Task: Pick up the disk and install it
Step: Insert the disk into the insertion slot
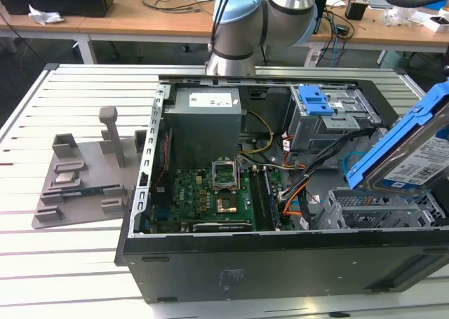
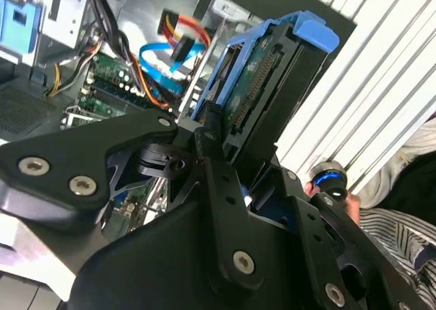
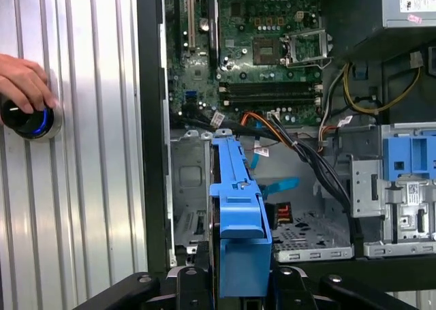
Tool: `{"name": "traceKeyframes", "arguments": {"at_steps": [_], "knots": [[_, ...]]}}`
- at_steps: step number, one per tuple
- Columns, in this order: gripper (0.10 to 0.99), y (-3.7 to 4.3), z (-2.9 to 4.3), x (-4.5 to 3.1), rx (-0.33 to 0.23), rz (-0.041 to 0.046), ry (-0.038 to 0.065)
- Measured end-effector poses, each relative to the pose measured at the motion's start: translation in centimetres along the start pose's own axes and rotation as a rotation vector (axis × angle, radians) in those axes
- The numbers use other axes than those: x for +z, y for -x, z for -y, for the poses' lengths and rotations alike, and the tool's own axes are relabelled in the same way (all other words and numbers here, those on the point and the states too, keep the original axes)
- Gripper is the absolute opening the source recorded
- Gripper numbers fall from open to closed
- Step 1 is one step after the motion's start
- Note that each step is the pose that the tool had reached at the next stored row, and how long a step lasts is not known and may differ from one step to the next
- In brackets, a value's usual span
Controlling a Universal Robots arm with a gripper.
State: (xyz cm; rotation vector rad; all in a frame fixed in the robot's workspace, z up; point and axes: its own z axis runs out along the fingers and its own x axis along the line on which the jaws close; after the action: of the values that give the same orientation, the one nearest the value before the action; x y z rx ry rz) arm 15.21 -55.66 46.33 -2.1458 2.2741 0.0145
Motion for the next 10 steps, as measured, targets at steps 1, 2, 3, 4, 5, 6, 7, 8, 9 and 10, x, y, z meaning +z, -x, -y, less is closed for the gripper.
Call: {"name": "traceKeyframes", "arguments": {"at_steps": [1,2,3,4,5,6,7,8,9,10], "knots": [[0.365,-0.05,-0.74,0.06,0.000,0.0001,-0.001],[0.365,-0.11,-1.76,0.15,0.000,0.0003,-0.002],[0.365,-0.15,-2.55,0.19,0.000,0.0002,-0.002],[0.365,-0.21,-3.43,0.23,0.000,0.0003,-0.003],[0.365,-0.24,-4.03,0.24,0.000,0.0003,-0.003],[0.365,-0.25,-4.10,0.24,0.000,0.0003,-0.004],[0.365,-0.25,-4.10,0.24,0.000,0.0003,-0.004],[0.365,-0.24,-4.10,0.24,0.000,0.0002,-0.004],[0.365,-0.24,-4.10,0.25,0.000,0.0007,-0.009],[0.365,-0.24,-4.10,0.25,0.000,0.0015,-0.026]]}}
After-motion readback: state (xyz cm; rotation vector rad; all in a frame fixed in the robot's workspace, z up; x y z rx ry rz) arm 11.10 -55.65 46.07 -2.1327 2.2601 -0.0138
